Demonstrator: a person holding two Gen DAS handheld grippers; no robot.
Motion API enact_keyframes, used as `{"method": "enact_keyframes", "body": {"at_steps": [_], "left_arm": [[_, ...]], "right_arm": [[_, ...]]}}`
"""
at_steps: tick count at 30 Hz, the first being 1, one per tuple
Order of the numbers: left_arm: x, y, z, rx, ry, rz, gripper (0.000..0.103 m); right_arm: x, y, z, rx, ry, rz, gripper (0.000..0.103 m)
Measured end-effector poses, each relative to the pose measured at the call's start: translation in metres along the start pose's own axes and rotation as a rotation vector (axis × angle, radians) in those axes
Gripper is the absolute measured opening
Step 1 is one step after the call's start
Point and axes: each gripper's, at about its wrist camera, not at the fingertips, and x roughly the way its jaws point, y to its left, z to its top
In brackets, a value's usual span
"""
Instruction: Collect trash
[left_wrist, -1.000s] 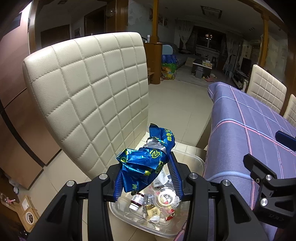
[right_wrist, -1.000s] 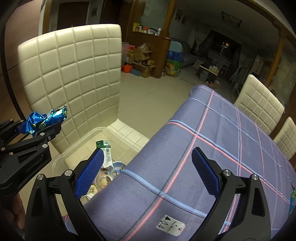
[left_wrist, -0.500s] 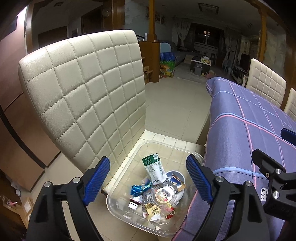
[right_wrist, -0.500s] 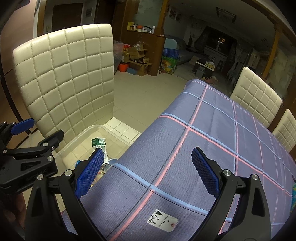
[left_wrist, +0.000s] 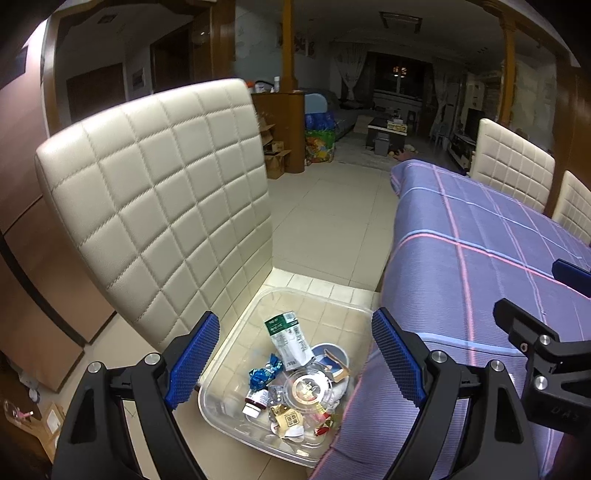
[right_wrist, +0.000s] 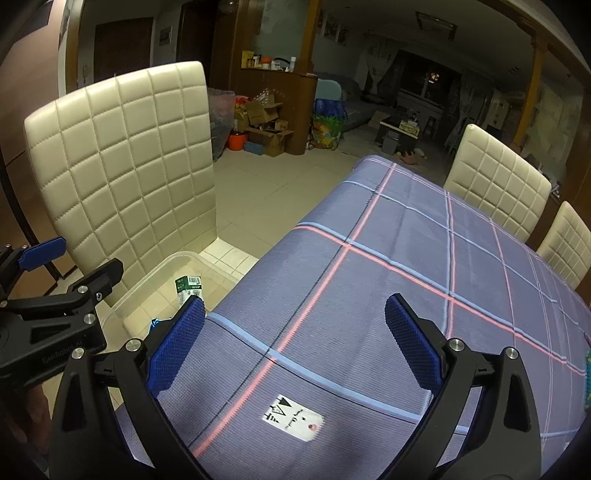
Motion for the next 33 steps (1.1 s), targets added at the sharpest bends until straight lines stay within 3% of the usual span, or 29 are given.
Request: {"method": "enact_keyframes", "body": {"at_steps": [5,9,14,20,22,23,33], "left_arm": [[-0.008,-0.006,0.003,-0.005,-0.006,-0.020,0.083],[-0.008,-0.006,0.002,-0.019,0.027,-0.078,0.083],[-0.017,-0.016,-0.002,0.013,-0.009,-0.044,0.083],[-0.032,-0.020,-0.009,-0.002,-0.002,-0.069,0.083],[-0.041,-0.021,-0.012,-0.015,-0.002,-0.052,0.084],[-0.044,-0.021,-0.013,-0.020,0.000,-0.045,0.094],[-0.082,-0.033,-0.020,-0.009,-0.051,-0.066,0.095]], "right_arm": [[-0.003,-0.004,-0.003,-0.004,-0.002,-0.008,0.097],[-0.007,-0.009,-0.006,0.006,-0.006,-0.009,0.097],[-0.013,-0.017,-0.010,0.029,-0.013,-0.015,0.097],[-0.033,-0.024,-0.020,0.053,-0.023,-0.004,0.098],[-0.041,-0.024,-0.024,0.048,-0.017,-0.017,0.099],[-0.047,-0.023,-0.027,0.041,-0.012,-0.027,0.099],[-0.093,-0.038,-0.050,0.057,-0.063,-0.123,0.099]]}}
